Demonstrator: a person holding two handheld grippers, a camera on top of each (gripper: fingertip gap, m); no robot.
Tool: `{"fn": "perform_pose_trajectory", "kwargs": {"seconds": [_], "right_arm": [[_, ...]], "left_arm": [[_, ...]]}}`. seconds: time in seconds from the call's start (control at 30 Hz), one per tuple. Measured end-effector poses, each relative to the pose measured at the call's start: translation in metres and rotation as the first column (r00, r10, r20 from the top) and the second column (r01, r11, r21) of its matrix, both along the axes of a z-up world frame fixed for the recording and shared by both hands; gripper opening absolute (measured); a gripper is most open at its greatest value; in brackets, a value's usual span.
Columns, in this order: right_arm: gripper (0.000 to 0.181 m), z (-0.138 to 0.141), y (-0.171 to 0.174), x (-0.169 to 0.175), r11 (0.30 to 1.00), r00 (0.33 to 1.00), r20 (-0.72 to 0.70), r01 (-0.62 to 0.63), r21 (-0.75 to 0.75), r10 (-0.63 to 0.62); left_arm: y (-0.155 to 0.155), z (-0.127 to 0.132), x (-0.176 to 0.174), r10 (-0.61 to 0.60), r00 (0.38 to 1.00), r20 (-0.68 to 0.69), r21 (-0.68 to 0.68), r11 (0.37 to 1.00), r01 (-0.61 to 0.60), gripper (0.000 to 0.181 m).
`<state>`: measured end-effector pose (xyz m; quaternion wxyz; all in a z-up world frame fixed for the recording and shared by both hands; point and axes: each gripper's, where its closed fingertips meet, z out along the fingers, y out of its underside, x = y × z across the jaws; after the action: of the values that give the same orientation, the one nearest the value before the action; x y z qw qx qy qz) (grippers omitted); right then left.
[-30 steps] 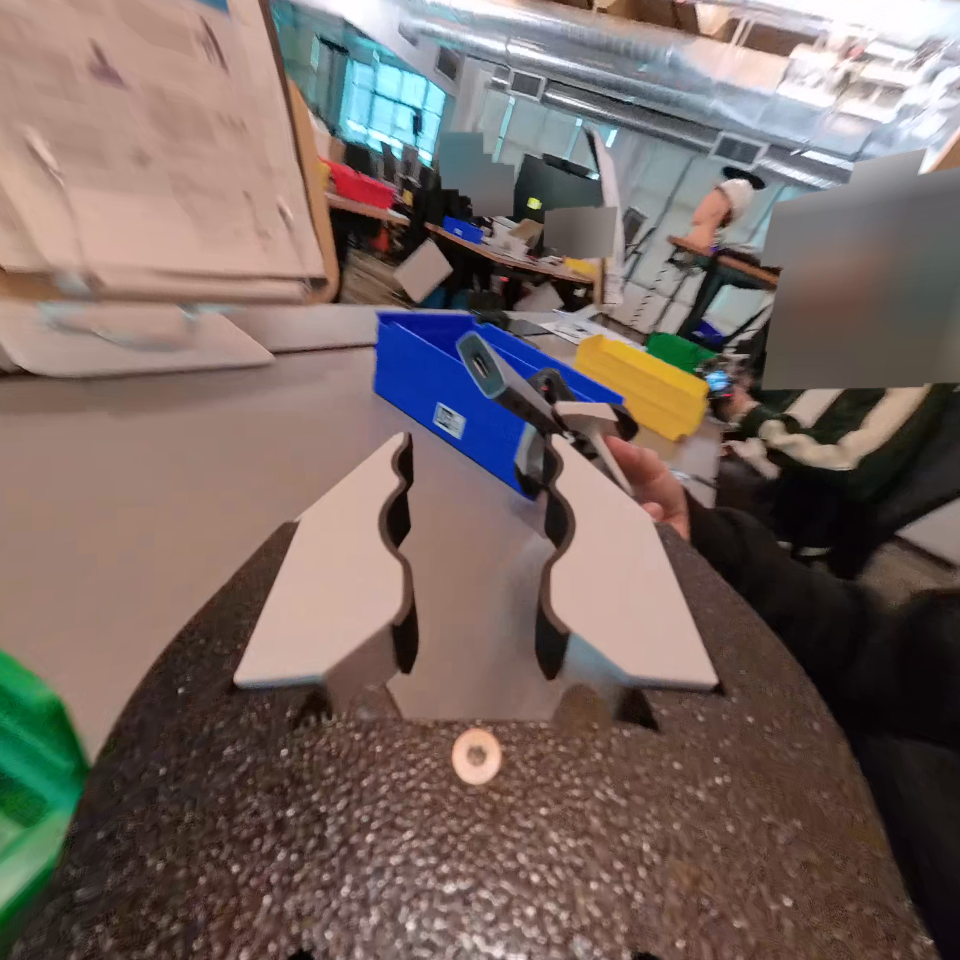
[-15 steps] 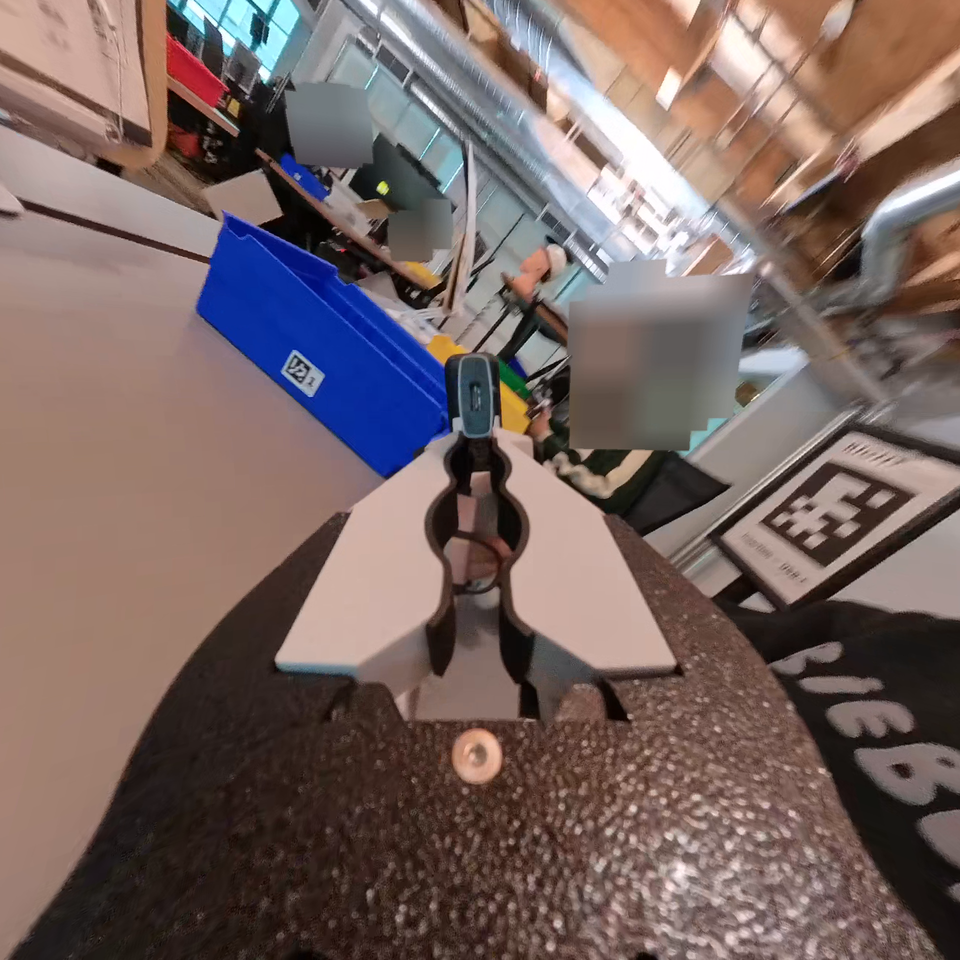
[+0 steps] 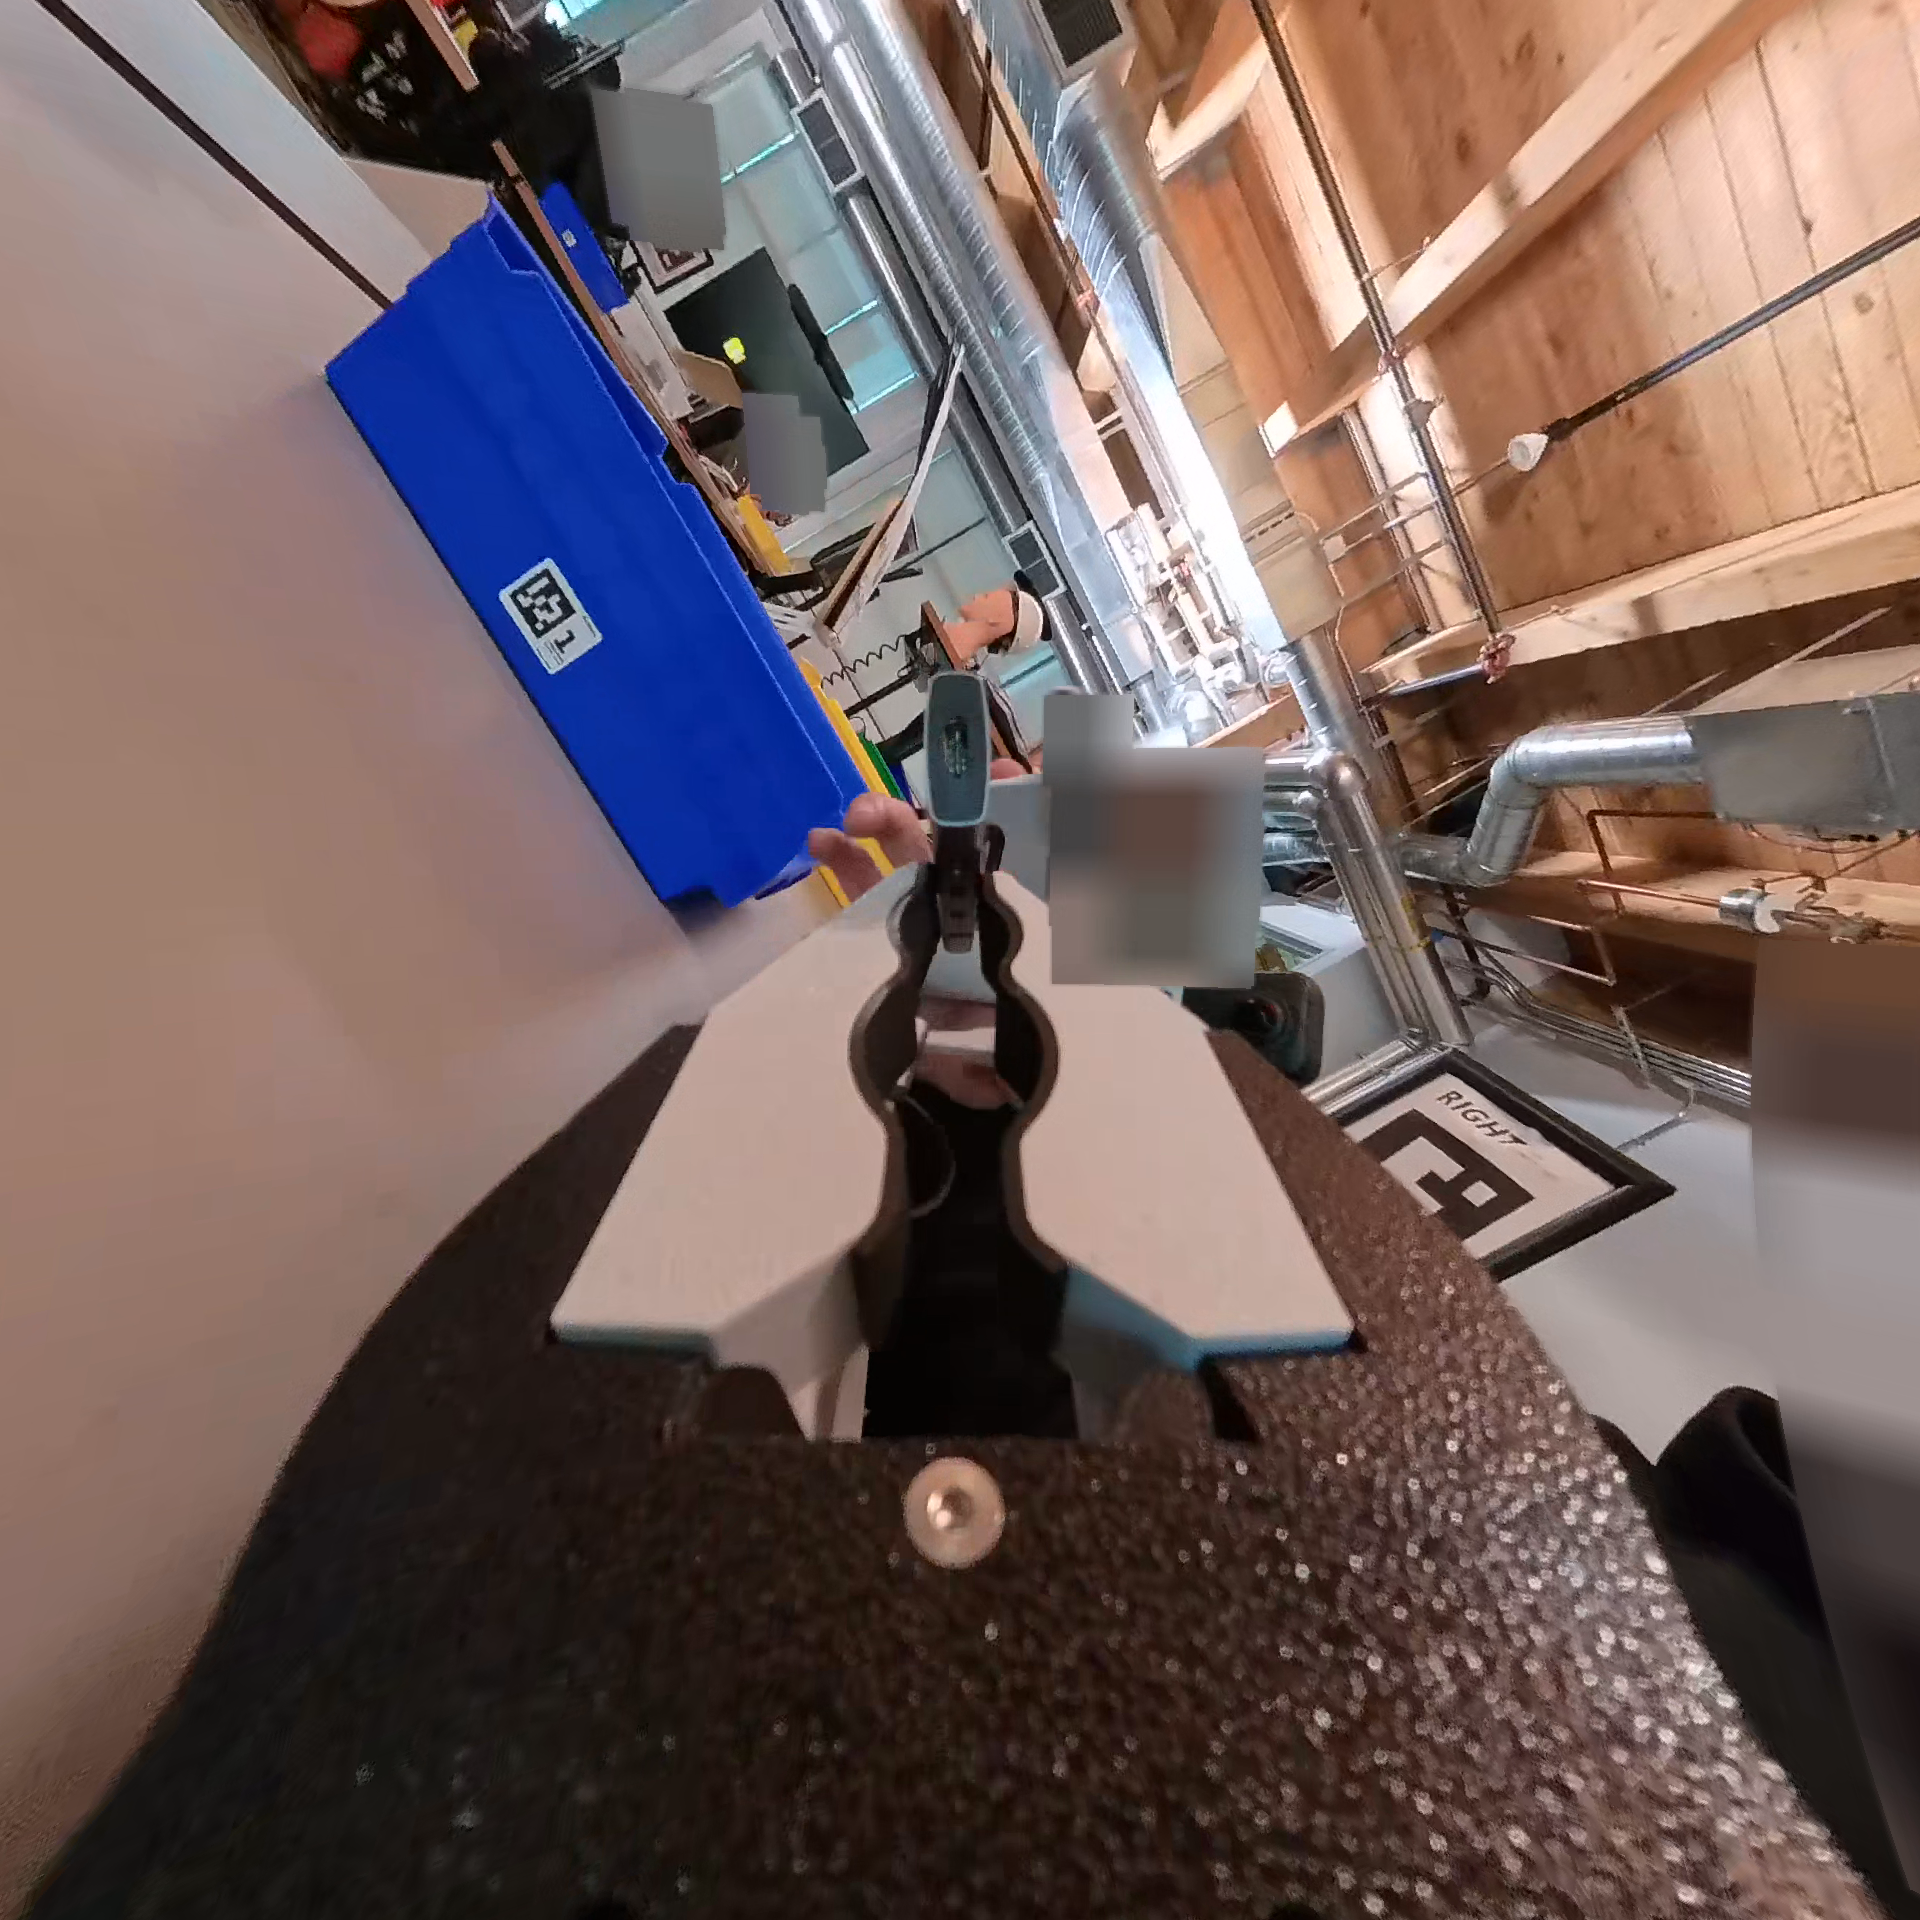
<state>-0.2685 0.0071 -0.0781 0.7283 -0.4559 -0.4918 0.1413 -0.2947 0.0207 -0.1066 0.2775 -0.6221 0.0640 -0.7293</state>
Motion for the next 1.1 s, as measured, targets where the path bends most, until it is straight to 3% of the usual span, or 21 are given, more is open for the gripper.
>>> {"fn": "perform_pose_trajectory", "kwargs": {"seconds": [0.1,0.2,0.5,0.6,1.0,1.1], "right_arm": [[0.073,-0.026,0.011,-0.002,0.999,0.992,0.112,0.052,-0.006,-0.051],[0.052,-0.028,0.01,-0.004,0.999,0.994,0.098,0.045,0.03,-0.048],[0.043,-0.035,0.012,-0.003,1.0,1.0,-0.007,0.007,-0.006,-0.007],[0.027,-0.044,0.009,-0.008,0.999,0.999,0.029,-0.02,-0.029,0.02],[0.024,-0.048,0.014,-0.004,0.985,0.998,-0.068,-0.014,-0.171,0.002],[0.024,-0.045,0.019,-0.002,0.967,0.992,-0.13,-0.03,-0.255,-0.004]], "left_arm": [[-0.002,-0.002,0.004,-0.012,1.0,-0.004,0.0,1.0,0.012,0.006],[-0.002,-0.003,0.005,-0.025,0.999,0.024,-0.025,0.999,0.025,0.005],[0.001,-0.006,0.006,-0.017,0.999,0.043,-0.068,0.998,0.02,0.004],[0.002,-0.006,0.006,-0.013,0.998,0.054,-0.08,0.997,0.017,0.006],[0.009,-0.011,0.009,0.047,0.998,0.029,-0.086,0.995,-0.045,0.005],[0.019,-0.002,-0.001,0.172,0.985,0.003,-0.02,0.985,-0.172,0.005]]}}
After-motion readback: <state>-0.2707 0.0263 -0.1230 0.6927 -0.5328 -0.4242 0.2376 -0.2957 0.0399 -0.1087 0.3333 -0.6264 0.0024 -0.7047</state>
